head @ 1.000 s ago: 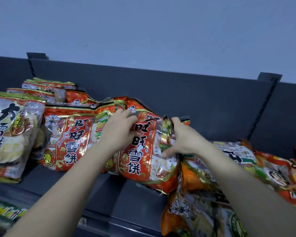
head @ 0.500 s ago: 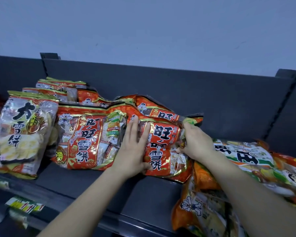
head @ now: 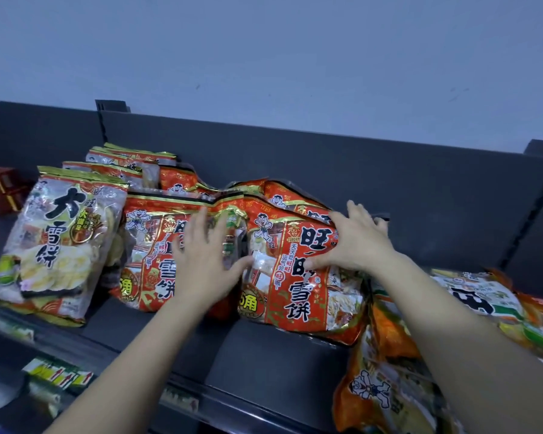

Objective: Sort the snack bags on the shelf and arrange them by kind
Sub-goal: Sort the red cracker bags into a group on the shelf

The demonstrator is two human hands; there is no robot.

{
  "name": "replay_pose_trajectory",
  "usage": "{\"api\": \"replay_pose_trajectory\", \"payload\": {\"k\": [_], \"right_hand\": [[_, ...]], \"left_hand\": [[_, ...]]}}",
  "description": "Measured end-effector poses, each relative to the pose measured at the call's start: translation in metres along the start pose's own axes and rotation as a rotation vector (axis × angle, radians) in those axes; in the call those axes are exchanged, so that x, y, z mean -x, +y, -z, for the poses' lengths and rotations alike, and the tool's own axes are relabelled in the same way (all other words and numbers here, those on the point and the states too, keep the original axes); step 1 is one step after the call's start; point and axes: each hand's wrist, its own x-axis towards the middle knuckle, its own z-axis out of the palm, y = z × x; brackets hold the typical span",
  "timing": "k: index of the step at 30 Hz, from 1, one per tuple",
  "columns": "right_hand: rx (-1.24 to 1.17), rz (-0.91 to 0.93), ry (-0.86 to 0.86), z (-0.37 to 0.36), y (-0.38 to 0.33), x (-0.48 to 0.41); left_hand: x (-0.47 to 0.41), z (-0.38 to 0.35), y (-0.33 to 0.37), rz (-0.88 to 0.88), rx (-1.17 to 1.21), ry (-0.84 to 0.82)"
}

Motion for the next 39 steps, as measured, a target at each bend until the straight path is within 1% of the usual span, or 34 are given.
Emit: {"api": "replay_pose_trajectory", "payload": {"k": [1, 2, 3, 4, 5, 7, 11, 13, 16, 20, 23, 25, 28, 31, 34, 36, 39], "right_hand": [[0.017, -0.009, -0.01, 0.0, -0.002, -0.003], [0.024, -0.021, -0.023, 0.0, -0.003, -0.006], [0.024, -0.034, -0.039, -0.001, -0.005, -0.008], [0.021, -0.049, -0.054, -0.002, -0.007, -0.01], [0.016, -0.057, -0.063, -0.003, -0.008, -0.012], [0.017, -0.038, -0.059, -0.003, -0.01, -0.015], [-0.024, -0.006, -0.079, 0.003, -0.005, -0.009], [-0.037, -0.003, -0.062, 0.003, -0.006, -0.005], [0.041, -0.004, -0.014, 0.001, -0.014, -0.001], [0.282, 0.029, 0.114, -0.001, -0.022, 0.011], [0.323, 0.123, 0.071, 0.0, -0.032, 0.021], [0.335, 0.156, 0.053, -0.004, -0.042, 0.025], [0.356, 0.108, 0.128, -0.014, -0.051, 0.023], [0.357, 0.026, 0.181, -0.016, -0.051, 0.024], [0.355, -0.049, 0.218, -0.018, -0.052, 0.025], [0.364, -0.063, 0.231, -0.022, -0.053, 0.024], [0.363, -0.015, 0.245, -0.024, -0.052, 0.024]], "left_hand": [[-0.002, -0.002, -0.011, 0.119, -0.074, -0.051], [-0.003, -0.005, -0.02, 0.213, -0.119, -0.142], [-0.004, -0.009, -0.026, 0.272, -0.125, -0.238], [-0.004, -0.013, -0.03, 0.293, -0.103, -0.304], [-0.005, -0.016, -0.033, 0.28, -0.07, -0.34], [-0.007, -0.02, -0.039, 0.203, 0.005, -0.36], [-0.002, -0.021, -0.052, -0.029, 0.113, -0.317], [-0.004, -0.022, -0.062, -0.085, 0.161, -0.32], [-0.009, -0.019, -0.07, -0.123, 0.181, -0.322], [-0.002, -0.017, -0.081, -0.156, 0.115, -0.337], [0.008, -0.011, -0.089, -0.097, -0.004, -0.454], [0.009, -0.007, -0.088, -0.037, -0.043, -0.491], [0.007, -0.008, -0.08, -0.015, -0.097, -0.424], [0.016, -0.015, -0.074, -0.049, -0.234, -0.281], [0.017, -0.029, -0.078, -0.068, -0.2, -0.132], [0.012, -0.033, -0.081, -0.06, -0.16, -0.144], [0.01, -0.033, -0.079, -0.062, -0.162, -0.171]]}}
